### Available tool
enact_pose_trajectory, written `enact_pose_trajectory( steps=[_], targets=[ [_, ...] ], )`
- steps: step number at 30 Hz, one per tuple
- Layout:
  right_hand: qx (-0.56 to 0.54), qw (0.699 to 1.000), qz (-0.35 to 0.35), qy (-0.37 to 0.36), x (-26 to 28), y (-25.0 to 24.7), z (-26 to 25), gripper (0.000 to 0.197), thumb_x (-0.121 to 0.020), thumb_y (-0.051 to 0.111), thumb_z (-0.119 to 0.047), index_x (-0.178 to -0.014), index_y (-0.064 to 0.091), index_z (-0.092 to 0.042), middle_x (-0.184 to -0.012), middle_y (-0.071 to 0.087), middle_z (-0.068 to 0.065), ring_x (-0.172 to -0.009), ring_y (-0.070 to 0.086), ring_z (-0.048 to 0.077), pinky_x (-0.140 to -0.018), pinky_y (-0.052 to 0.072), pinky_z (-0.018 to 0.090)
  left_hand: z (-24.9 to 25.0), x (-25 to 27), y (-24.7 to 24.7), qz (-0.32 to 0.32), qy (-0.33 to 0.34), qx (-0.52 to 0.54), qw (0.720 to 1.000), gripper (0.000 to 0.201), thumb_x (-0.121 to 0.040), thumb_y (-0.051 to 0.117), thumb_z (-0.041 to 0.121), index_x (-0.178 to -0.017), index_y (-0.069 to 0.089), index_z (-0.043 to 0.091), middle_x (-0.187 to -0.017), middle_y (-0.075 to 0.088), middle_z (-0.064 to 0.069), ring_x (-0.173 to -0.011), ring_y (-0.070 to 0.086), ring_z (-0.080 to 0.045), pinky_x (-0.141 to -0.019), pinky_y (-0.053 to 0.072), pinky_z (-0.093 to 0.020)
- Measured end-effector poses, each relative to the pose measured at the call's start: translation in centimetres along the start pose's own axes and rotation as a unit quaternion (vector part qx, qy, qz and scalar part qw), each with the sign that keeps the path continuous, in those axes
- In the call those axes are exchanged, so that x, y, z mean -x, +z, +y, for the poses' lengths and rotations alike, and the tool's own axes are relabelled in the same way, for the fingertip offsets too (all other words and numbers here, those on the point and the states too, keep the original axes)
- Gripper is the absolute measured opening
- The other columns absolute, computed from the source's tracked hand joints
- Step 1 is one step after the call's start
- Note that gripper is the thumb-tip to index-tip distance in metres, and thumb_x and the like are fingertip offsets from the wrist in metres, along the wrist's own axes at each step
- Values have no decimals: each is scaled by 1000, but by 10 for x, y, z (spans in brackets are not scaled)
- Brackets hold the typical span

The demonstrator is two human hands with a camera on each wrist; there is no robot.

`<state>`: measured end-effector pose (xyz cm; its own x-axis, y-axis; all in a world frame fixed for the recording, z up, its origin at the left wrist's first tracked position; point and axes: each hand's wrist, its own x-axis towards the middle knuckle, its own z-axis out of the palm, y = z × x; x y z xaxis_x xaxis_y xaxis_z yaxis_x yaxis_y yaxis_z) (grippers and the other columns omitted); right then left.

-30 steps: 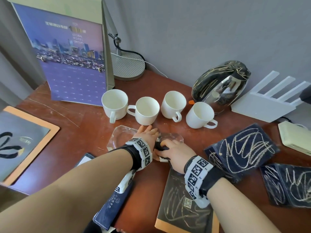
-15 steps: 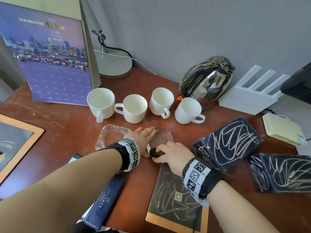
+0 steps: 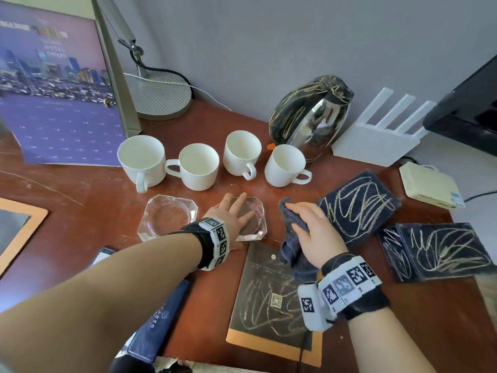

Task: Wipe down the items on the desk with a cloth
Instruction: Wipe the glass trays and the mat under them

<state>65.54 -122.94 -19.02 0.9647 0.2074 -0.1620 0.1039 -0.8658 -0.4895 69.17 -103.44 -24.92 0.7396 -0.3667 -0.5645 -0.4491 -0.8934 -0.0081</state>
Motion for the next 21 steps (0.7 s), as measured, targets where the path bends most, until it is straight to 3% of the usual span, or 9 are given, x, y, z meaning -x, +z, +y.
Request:
enact_pose_trajectory(
  steps=[3, 6, 9, 11, 13, 16, 17, 19, 21],
  targets=[
    [-23, 999, 25, 37, 8, 1, 1, 43, -96, 45, -8, -137, 43, -20, -139, 37, -4, -126, 39, 13, -98, 29, 20, -2, 6, -10, -17, 9, 29, 999, 66, -95, 35, 45, -148, -3, 34, -156, -15, -4, -142, -4, -37, -111, 27, -49],
    [-40, 997, 49, 54, 13, 1, 0, 41, -96, 46, -9, -136, 42, -18, -139, 37, -1, -128, 37, 14, -97, 25, 16, -7, 20, -23, 47, 46, 181, 981, 53, -100, 32, 31, -149, 14, 21, -156, 14, -3, -143, 16, -25, -114, 13, -34],
    [-48, 995, 75, 40, 16, -1, -4, 40, -94, 48, -7, -133, 44, -14, -139, 37, 2, -128, 36, 13, -98, 19, 10, -15, 38, -34, 59, 41, 429, 900, 42, -100, 39, 24, -142, 37, 16, -143, 43, -5, -131, 39, -17, -99, 25, -15],
    [-56, 993, 104, 22, 15, -4, -11, 38, -93, 50, -5, -130, 47, -12, -138, 35, 3, -126, 34, 8, -97, 15, 6, -23, 51, -41, 64, 0, 541, 839, 36, -98, 41, 33, -131, 50, 19, -127, 56, -2, -111, 50, -12, -88, 29, -16],
    [-65, 988, 138, 3, 10, -10, -22, 37, -91, 54, -4, -127, 50, -11, -136, 34, 3, -124, 33, 6, -98, 14, 5, -30, 59, -44, 86, -23, 597, 797, 34, -96, 46, 36, -125, 53, 21, -123, 58, 0, -101, 51, -11, -83, 31, -16],
    [-62, 983, 166, -41, 0, -19, -47, 39, -89, 55, -2, -127, 51, -9, -133, 37, 7, -125, 37, 16, -98, 14, 1, -38, 67, -49, 91, -9, 678, 729, 60, -75, 56, 46, -128, 47, 18, -105, 55, 8, -91, 52, -2, -73, 32, -1],
    [-57, 984, 161, -56, -4, -21, -58, 40, -90, 53, -2, -129, 50, -10, -133, 38, 6, -124, 38, 17, -98, 16, 2, -41, 69, -52, 79, -16, 724, 685, 65, -64, 59, 51, -118, 52, 16, -97, 56, 3, -86, 53, -7, -76, 36, -4],
    [-11, 989, 132, -72, -11, -21, -80, 45, -91, 48, -2, -134, 47, -16, -137, 38, 1, -125, 36, 17, -101, 24, 14, -49, 68, -52, 80, -55, 806, 584, 73, -48, 72, 55, -104, 62, 10, -97, 59, -15, -87, 57, -29, -81, 44, -32],
    [64, 988, 113, -82, -16, -19, -98, 51, -91, 44, -2, -138, 43, -21, -142, 36, -3, -126, 32, 19, -103, 28, 26, -58, 66, -49, 81, -40, 839, 537, 70, -56, 74, 53, -108, 64, 8, -107, 64, -22, -94, 62, -40, -87, 47, -49]
  ],
)
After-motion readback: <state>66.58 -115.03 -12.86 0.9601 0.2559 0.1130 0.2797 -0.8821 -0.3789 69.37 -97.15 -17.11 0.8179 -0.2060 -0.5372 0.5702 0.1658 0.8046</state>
